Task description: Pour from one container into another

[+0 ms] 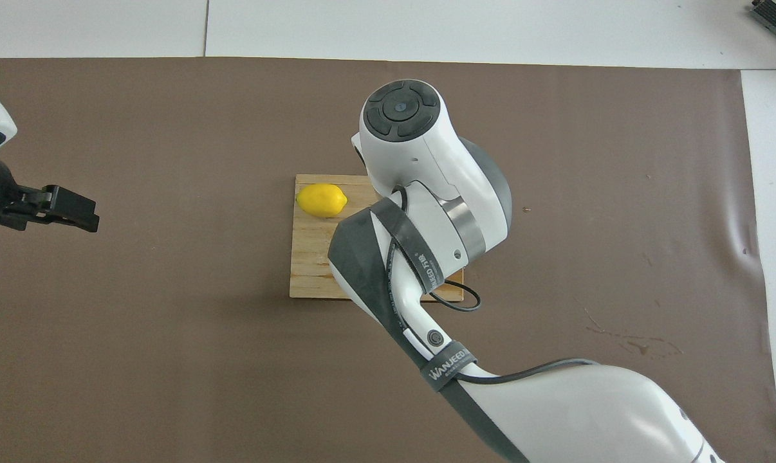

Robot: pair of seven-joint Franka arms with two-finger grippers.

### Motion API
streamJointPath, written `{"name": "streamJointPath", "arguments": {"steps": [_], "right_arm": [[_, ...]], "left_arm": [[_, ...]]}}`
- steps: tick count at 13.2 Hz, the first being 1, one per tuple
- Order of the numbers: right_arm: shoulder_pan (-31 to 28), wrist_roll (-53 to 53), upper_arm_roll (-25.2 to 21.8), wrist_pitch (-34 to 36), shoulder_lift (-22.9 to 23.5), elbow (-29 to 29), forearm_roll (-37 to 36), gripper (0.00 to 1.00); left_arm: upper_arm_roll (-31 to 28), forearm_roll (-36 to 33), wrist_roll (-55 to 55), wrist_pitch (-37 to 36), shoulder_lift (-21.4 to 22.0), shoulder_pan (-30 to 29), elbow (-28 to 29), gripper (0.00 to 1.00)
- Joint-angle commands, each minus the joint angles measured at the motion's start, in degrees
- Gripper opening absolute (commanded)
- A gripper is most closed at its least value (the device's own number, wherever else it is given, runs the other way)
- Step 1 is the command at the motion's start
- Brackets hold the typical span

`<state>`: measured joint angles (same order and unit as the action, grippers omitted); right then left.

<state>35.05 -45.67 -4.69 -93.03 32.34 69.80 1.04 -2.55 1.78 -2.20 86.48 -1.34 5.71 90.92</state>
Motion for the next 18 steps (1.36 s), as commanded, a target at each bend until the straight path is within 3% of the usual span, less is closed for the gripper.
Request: {"name": "streamJointPath", "arguments": {"steps": [1,18], "right_arm": [[0.19,1.20,-0.05,1.97,1.32,-2.56,-1.39,0.23],[0.37,2.17,-0.14,4.26,4.22,-7.83,-2.53,0.23]], "left_arm": [[-0.35,-1.17,0.01,0.97,1.96,0.53,2.25,1.00],[-0.26,-1.17,-0.08,0.97,1.96,0.53,2.25,1.00]]}}
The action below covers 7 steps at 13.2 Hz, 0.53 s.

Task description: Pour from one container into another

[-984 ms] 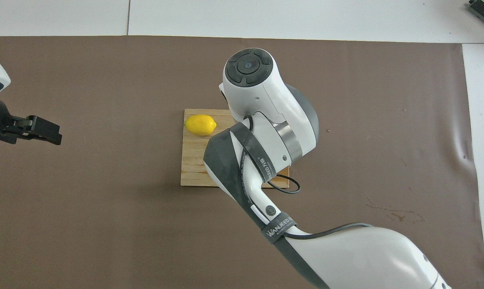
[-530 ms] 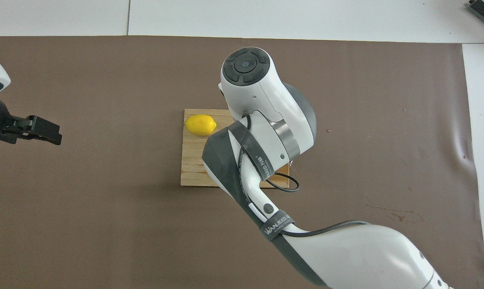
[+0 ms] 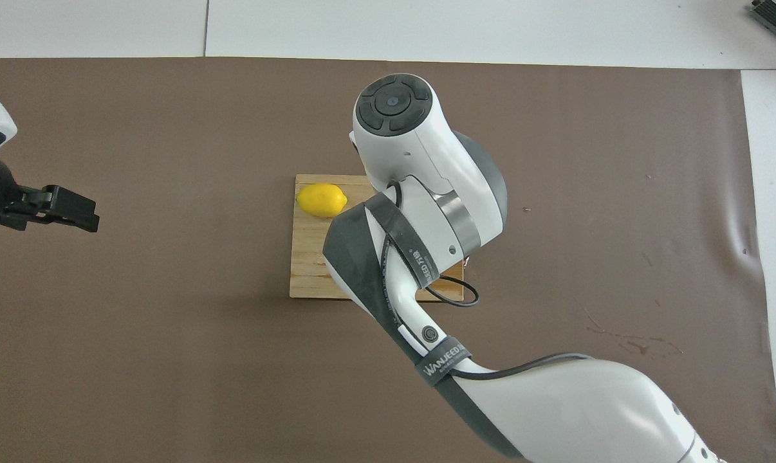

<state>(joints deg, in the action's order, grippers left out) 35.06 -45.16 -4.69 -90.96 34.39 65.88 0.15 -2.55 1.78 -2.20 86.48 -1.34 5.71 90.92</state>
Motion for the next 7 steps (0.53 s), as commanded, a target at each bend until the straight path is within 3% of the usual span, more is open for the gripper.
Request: {"name": "streamJointPath", "arguments": {"steps": [1,7], "right_arm": [[0.36,1.91,-0.14,2.54,2.35,-4.09,-1.65,0.23],[1.23,2.27,-0.23,2.98,2.87,-5.06,-2.44,0.22]], "left_arm": [[-0.27,-1.17,0.01,0.97,1.96,0.53,2.25,1.00],[-0.35,-1.17,-0.08,0.97,1.96,0.53,2.25,1.00]]}}
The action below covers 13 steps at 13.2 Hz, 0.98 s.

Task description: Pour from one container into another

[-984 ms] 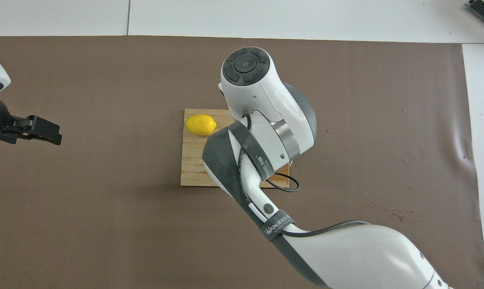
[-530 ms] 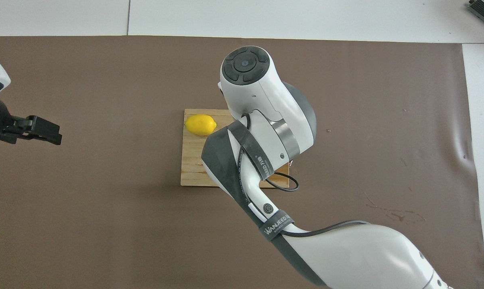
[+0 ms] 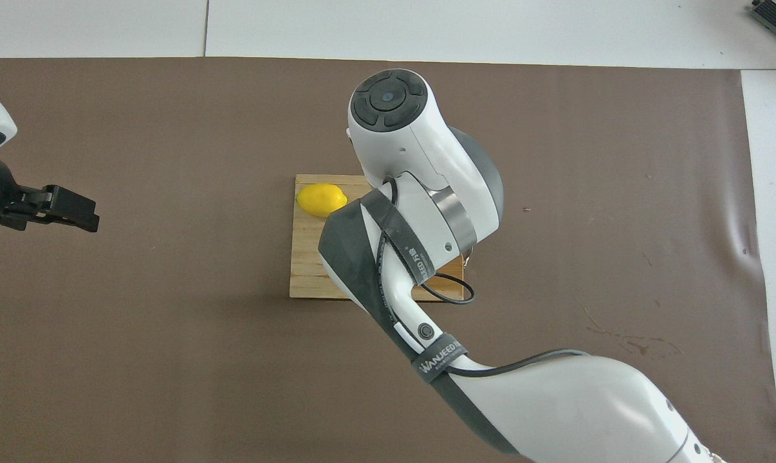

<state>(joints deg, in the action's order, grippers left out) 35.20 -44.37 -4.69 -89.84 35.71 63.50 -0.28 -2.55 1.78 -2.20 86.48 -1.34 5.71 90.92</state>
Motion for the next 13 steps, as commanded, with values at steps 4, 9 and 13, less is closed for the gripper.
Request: {"name": "streamJointPath", "arguments": {"steps": [4,9,13], "right_arm": [[1.18,2.01,-0.32,1.86,1.90,-2.77,-2.44,0.22],[1.36,2.27,-0.32,1.86,2.25,-2.77,-2.80,0.22],[1.36,2.19,-0.40,1.86,2.34,-2.86,-2.88,0.22]], "left_arm": [[-0.35,-1.17,0.01,0.97,1.96,0.53,2.25,1.00],[-0.27,-1.17,-0.08,0.97,1.96,0.53,2.25,1.00],[-0.35,-1.17,-0.08,0.97,1.96,0.53,2.25,1.00]]}}
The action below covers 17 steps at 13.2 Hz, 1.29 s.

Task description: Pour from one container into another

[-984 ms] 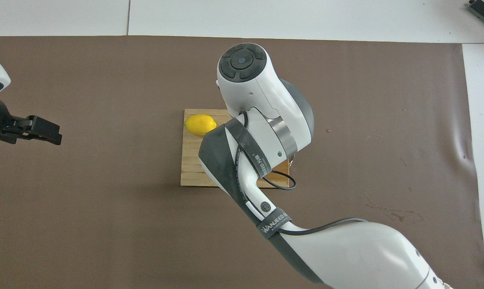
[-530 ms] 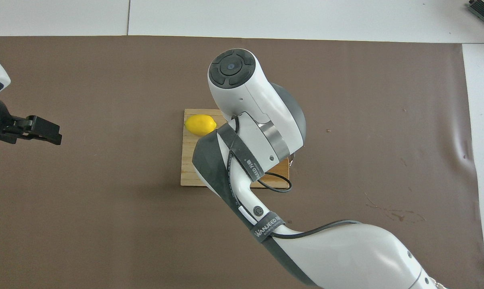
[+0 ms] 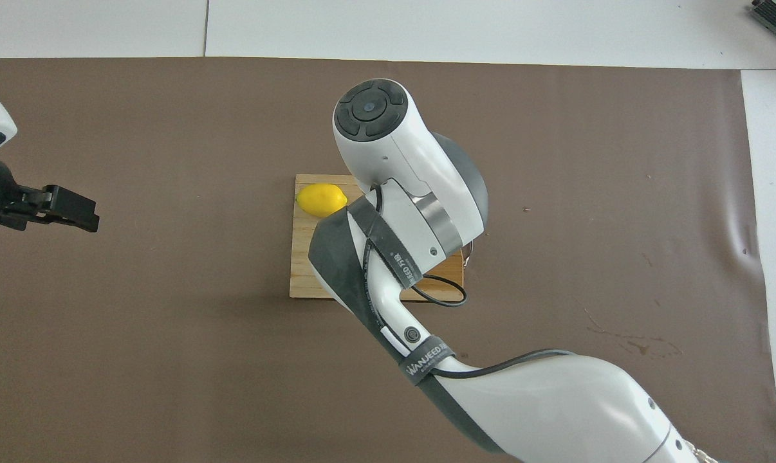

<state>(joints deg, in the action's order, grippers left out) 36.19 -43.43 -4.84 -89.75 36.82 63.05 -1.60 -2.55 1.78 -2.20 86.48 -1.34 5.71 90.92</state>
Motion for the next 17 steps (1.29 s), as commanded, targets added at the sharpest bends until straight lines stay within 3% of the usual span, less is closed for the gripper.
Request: {"name": "streamJointPath", "arguments": {"steps": [1,17], "right_arm": [[0.37,1.32,-0.26,1.77,1.24,-2.40,-1.56,0.22],[1.51,2.20,-0.43,4.14,2.91,-5.57,-4.81,0.20]], "left_arm": [[-0.35,-1.17,-0.08,0.97,1.96,0.53,2.25,1.00],[-0.27,-1.17,0.01,0.97,1.96,0.53,2.25,1.00]]}}
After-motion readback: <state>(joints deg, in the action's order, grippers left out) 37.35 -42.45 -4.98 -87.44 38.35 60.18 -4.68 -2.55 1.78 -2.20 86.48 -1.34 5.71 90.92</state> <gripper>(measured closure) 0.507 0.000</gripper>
